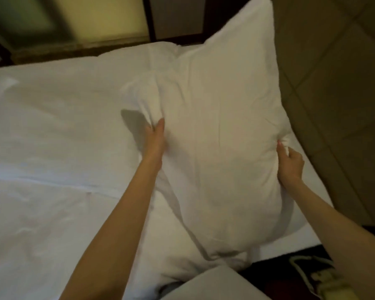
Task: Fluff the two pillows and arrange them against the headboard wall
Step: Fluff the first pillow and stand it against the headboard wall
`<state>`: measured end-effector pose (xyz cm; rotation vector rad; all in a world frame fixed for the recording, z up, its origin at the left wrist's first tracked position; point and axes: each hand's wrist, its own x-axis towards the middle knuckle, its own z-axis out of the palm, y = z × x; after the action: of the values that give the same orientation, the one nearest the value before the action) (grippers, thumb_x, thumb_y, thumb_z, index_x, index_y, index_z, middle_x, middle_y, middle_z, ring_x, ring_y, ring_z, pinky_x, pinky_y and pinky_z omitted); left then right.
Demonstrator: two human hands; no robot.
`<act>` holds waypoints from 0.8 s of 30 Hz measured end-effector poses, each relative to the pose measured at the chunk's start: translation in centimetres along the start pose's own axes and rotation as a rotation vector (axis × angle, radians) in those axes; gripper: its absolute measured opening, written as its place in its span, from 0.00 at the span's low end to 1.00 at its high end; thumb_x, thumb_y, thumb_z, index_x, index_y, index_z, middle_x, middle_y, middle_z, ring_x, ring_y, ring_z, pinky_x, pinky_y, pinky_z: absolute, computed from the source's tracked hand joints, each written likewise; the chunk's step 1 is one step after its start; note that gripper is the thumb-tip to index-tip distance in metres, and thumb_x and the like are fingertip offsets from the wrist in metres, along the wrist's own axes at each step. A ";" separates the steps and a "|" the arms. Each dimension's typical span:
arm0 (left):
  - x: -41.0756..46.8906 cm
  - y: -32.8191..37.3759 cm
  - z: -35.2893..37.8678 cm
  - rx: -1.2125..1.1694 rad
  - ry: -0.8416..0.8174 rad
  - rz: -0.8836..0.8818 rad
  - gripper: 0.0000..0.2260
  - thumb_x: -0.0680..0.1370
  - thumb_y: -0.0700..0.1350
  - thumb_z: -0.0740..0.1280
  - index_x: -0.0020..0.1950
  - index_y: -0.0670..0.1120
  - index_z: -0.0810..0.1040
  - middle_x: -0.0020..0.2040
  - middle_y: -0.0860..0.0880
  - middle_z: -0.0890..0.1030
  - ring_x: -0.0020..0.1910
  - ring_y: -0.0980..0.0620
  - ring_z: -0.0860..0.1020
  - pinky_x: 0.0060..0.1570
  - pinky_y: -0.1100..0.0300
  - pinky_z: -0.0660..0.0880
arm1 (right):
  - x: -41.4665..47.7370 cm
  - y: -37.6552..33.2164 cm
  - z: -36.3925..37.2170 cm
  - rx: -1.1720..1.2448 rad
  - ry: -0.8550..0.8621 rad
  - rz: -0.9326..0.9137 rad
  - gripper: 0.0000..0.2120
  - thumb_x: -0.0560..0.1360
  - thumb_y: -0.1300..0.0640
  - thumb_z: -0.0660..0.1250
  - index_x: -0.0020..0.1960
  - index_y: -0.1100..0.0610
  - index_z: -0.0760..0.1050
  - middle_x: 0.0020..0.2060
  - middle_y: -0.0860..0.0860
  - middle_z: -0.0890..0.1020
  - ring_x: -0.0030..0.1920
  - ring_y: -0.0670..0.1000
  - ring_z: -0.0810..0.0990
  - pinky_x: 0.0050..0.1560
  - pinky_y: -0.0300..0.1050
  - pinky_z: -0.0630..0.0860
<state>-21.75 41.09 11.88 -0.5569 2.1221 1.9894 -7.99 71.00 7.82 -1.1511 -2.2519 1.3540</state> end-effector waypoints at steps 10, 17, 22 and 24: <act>-8.2 -14.0 11.1 0.694 -0.358 -0.162 0.38 0.75 0.66 0.59 0.79 0.54 0.47 0.79 0.44 0.53 0.76 0.41 0.58 0.72 0.39 0.54 | 3.5 10.0 -6.4 -0.110 -0.540 0.396 0.35 0.77 0.38 0.55 0.77 0.55 0.50 0.75 0.54 0.61 0.72 0.55 0.63 0.72 0.46 0.59; -7.3 -14.1 10.5 0.377 -0.308 -0.354 0.50 0.69 0.66 0.68 0.79 0.47 0.44 0.78 0.43 0.60 0.74 0.42 0.63 0.74 0.46 0.61 | 4.5 12.1 -6.0 0.088 -0.499 0.552 0.58 0.59 0.28 0.67 0.77 0.50 0.45 0.76 0.52 0.60 0.71 0.56 0.65 0.69 0.51 0.62; -7.3 -12.6 13.3 0.257 -0.313 -0.302 0.43 0.64 0.60 0.76 0.73 0.43 0.64 0.69 0.44 0.74 0.62 0.48 0.76 0.63 0.54 0.73 | 6.4 10.8 -5.6 0.343 -0.470 0.669 0.58 0.58 0.39 0.78 0.77 0.48 0.46 0.73 0.53 0.67 0.62 0.55 0.73 0.57 0.50 0.74; -7.5 -12.0 14.5 0.197 -0.343 -0.267 0.34 0.70 0.54 0.74 0.71 0.46 0.67 0.67 0.47 0.76 0.61 0.50 0.77 0.54 0.62 0.75 | 6.8 9.5 -5.3 0.406 -0.450 0.621 0.52 0.59 0.44 0.79 0.76 0.53 0.57 0.66 0.55 0.75 0.56 0.54 0.78 0.49 0.46 0.77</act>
<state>-12.05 56.14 2.40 -0.4060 1.8928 1.5816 -4.58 81.69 1.58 -1.5748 -1.7688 2.3818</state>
